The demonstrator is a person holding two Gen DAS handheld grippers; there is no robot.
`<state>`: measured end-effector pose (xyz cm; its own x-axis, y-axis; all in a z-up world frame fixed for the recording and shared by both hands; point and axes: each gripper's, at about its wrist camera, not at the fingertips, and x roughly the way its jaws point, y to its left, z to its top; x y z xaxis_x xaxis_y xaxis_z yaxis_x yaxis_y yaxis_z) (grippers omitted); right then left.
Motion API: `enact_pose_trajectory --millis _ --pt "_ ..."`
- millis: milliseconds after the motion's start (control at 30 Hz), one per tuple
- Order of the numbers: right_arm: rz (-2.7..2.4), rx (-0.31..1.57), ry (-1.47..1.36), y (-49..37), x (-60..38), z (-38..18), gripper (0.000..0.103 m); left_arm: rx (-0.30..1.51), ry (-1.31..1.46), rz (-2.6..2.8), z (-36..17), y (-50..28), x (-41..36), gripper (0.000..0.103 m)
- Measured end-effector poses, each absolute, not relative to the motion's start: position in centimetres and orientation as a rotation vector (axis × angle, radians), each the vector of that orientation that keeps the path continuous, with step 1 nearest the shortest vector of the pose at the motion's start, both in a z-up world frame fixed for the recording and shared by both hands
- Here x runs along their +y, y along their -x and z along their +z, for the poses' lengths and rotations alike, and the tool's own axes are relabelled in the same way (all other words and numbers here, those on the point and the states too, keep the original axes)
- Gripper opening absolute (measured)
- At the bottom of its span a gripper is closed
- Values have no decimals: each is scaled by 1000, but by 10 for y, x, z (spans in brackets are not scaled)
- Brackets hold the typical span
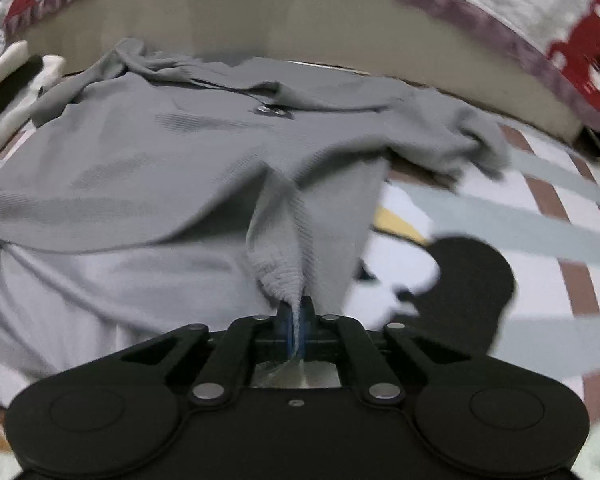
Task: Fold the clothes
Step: 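Pinch the grey shirt hem with the right gripper while the left gripper pinches another hem point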
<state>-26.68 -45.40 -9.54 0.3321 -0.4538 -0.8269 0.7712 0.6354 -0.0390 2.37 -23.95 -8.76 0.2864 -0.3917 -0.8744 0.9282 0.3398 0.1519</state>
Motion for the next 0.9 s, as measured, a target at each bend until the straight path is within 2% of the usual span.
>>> enact_pose_trajectory --millis 133,200,267,300,467,633,667,833,900 --pt "-884 953 -292 293 -433 -85 3 828 -781 -991 -88 -22 -242 43" --pt "-904 964 -214 300 -422 -83 2 766 -826 -932 -90 -22 -242 22" --pt "-912 1000 -139 303 -413 -87 4 763 -791 -888 -87 -31 -239 11" --pt "-911 1041 -130 303 -413 -94 4 790 -729 -884 -82 -40 -235 10" --pt "-930 1039 -273 308 -427 -103 26 831 -471 -947 -62 -62 -213 10" --pt "-834 798 -537 332 -444 -77 28 918 -194 -1047 -51 -80 -199 10" --pt "-831 774 -540 332 -442 -72 31 941 -154 -1061 -52 -83 -199 10" --pt "-879 862 -168 305 -413 -65 31 1057 -32 -1074 -71 -93 -204 10" --pt "-862 875 -101 297 -406 -62 31 1074 -38 -1063 -78 -94 -207 10"
